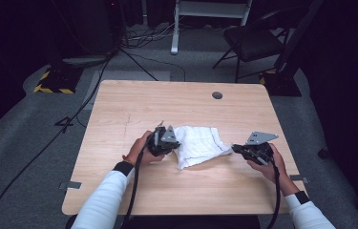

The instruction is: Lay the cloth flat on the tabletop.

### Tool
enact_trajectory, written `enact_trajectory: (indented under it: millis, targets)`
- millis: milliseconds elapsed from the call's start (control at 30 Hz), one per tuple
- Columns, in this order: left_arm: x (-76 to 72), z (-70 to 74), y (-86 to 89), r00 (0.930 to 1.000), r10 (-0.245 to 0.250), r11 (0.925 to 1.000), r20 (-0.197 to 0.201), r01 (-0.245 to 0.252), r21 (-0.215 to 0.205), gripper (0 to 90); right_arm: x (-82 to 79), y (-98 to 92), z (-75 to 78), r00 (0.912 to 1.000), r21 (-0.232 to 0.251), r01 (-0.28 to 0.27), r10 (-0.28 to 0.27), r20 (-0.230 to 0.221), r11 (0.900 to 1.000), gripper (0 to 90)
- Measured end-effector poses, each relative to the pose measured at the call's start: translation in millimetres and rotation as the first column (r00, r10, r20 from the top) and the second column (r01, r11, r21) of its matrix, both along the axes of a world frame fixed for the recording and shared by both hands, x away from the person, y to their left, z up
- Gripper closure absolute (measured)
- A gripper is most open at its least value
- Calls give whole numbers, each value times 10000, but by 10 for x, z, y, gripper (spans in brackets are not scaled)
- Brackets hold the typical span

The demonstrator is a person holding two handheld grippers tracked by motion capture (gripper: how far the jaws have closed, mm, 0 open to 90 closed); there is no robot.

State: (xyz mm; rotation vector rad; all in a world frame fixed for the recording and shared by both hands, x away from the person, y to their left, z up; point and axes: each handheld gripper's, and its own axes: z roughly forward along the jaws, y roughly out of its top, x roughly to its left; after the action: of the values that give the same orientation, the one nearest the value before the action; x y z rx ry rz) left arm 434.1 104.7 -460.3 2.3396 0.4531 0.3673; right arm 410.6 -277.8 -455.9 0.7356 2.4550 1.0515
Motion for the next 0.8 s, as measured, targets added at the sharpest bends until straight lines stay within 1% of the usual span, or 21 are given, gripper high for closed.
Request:
enact_trajectory:
  millis: [67, 100, 133, 167, 233, 267, 333, 433, 467, 500, 533, 567, 600, 633, 667, 700, 733, 800]
  targets:
    - [4, -14, 132, 9996, 265, 9996, -94, -265, 36, 877, 4, -13, 13, 10000, 24, 44, -44, 2, 10000, 872]
    - [0, -39, 217, 9987, 494, 9986, -153, -491, 199, 877, 3, -15, 17, 10000, 73, 76, -76, 19, 9999, 872]
    - [0, -64, 284, 9980, 597, 9979, -219, -591, 271, 878, 2, -20, 25, 9999, 39, 149, -149, 55, 9999, 872]
    - [-1, -90, 349, 9968, 709, 9972, -361, -700, 266, 878, 7, -26, 26, 9999, 60, 148, -148, 52, 9999, 872]
    - [-16, -133, 438, 9946, 894, 9959, -524, -884, 200, 879, 12, -24, 20, 9998, 56, 208, -208, -7, 9998, 872]
    - [-25, -136, 457, 9950, 841, 9963, -544, -830, 220, 878, 17, -18, 13, 9998, 44, 199, -199, -8, 9998, 872]
    - [-76, -124, 452, 9961, 716, 9974, -514, -712, 98, 864, 18, 7, 3, 9999, 0, 172, -172, -12, 9999, 872]
    - [-134, -89, 388, 9982, 463, 9987, -390, -454, 242, 854, 17, 37, -5, 9999, -155, 114, -114, -18, 9998, 872]
    - [-151, -86, 374, 9978, 479, 9987, -447, -470, 210, 802, 20, 40, -10, 9999, -122, 120, -120, -46, 9999, 872]
    - [-165, -90, 364, 9971, 547, 9985, -523, -542, 105, 707, 24, 39, -14, 9999, -128, 125, -126, -70, 9998, 872]
    - [-193, -92, 345, 9950, 653, 9979, -753, -654, 16, 606, 26, 41, -20, 9999, -134, 140, -141, -99, 9998, 872]
    - [-223, -89, 319, 9937, 692, 9976, -879, -697, -34, 532, 29, 44, -30, 9999, -137, 120, -122, -120, 9998, 872]
    - [-250, -84, 294, 9924, 679, 9975, -1022, -697, -142, 436, 30, 45, -34, 9998, -127, 117, -119, -173, 9999, 872]
    - [-288, -69, 257, 9912, 538, 9980, -1210, -573, -256, 377, 35, 44, -38, 9998, -141, 92, -94, -158, 9999, 872]
    - [-348, -45, 203, 9931, 268, 9991, -1142, -304, -301, 323, 39, 45, -42, 9998, -131, 111, -113, -147, 9999, 872]
    - [-410, -34, 150, 9957, 130, 9994, -919, -159, -304, 276, 40, 46, -45, 9998, -114, 128, -131, -180, 9999, 872]
    - [-455, -28, 101, 9970, -88, 9996, -766, 68, -265, 254, 41, 48, -48, 9997, -112, 117, -119, -206, 9999, 872]
    - [-515, -38, 10, 9956, -556, 9983, -756, 540, -235, 228, 35, 57, -50, 9998, -154, 68, -71, -209, 9999, 871]
